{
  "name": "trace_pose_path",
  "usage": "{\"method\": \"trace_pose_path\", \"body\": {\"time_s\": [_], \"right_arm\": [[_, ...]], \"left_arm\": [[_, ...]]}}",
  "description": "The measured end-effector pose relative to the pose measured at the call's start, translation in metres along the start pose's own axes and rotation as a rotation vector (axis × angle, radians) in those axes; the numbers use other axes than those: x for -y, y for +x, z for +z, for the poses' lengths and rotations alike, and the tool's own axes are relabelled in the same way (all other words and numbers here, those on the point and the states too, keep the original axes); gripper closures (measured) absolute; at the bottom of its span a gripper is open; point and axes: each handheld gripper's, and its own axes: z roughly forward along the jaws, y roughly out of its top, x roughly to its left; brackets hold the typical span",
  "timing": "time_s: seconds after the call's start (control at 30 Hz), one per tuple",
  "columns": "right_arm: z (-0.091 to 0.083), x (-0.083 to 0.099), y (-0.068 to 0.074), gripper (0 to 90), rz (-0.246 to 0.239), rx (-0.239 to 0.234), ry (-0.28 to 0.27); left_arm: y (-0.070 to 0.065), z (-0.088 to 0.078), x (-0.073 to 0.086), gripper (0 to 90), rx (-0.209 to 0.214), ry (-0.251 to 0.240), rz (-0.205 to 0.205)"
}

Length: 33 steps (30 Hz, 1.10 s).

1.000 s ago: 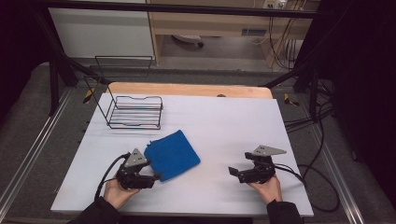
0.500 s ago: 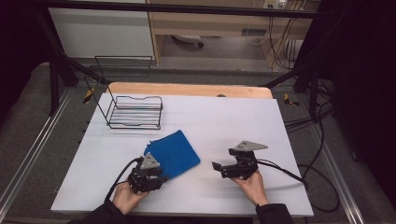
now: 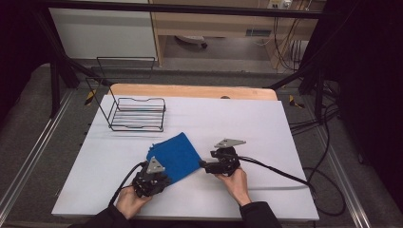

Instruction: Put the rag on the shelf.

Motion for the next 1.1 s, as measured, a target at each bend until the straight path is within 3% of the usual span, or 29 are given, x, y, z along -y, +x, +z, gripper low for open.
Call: {"method": "trace_pose_path", "body": {"time_s": [0.17,0.23,0.33,0.47,0.57,0.7,0.77,0.8,0.87,1.1], "right_arm": [[0.011,0.001,-0.002,50.6,0.010,-0.007,0.016],[0.011,0.001,-0.002,53.0,0.012,-0.006,0.020],[0.014,0.003,-0.002,65.5,0.022,-0.024,0.040],[0.016,0.004,-0.001,72.7,0.020,-0.029,0.051],[0.018,0.006,-0.001,86.7,0.029,-0.048,0.061],[0.017,0.005,-0.002,88.7,0.031,-0.056,0.065],[0.013,0.003,-0.003,89.1,0.025,-0.052,0.069],[0.013,0.003,-0.003,89.1,0.025,-0.052,0.069],[0.006,0.000,-0.005,89.2,0.026,-0.059,0.073],[-0.013,-0.003,-0.016,89.3,0.026,-0.041,0.100]], "left_arm": [[0.000,0.000,0.000,77.5,0.000,-0.002,-0.005],[0.000,0.000,0.000,77.5,-0.002,-0.001,-0.005],[0.000,0.000,0.000,77.4,-0.001,-0.002,-0.003],[0.001,0.000,0.000,76.1,0.006,-0.004,-0.004],[0.002,0.000,0.000,73.2,0.014,-0.010,-0.006],[0.006,-0.004,-0.001,69.8,0.030,-0.033,-0.017],[0.009,-0.009,-0.001,60.9,0.035,-0.053,-0.025],[0.011,-0.013,-0.002,60.9,0.034,-0.065,-0.026],[0.020,-0.022,-0.002,51.9,0.020,-0.113,-0.047],[0.045,-0.032,-0.004,39.1,-0.035,-0.151,-0.117]]}}
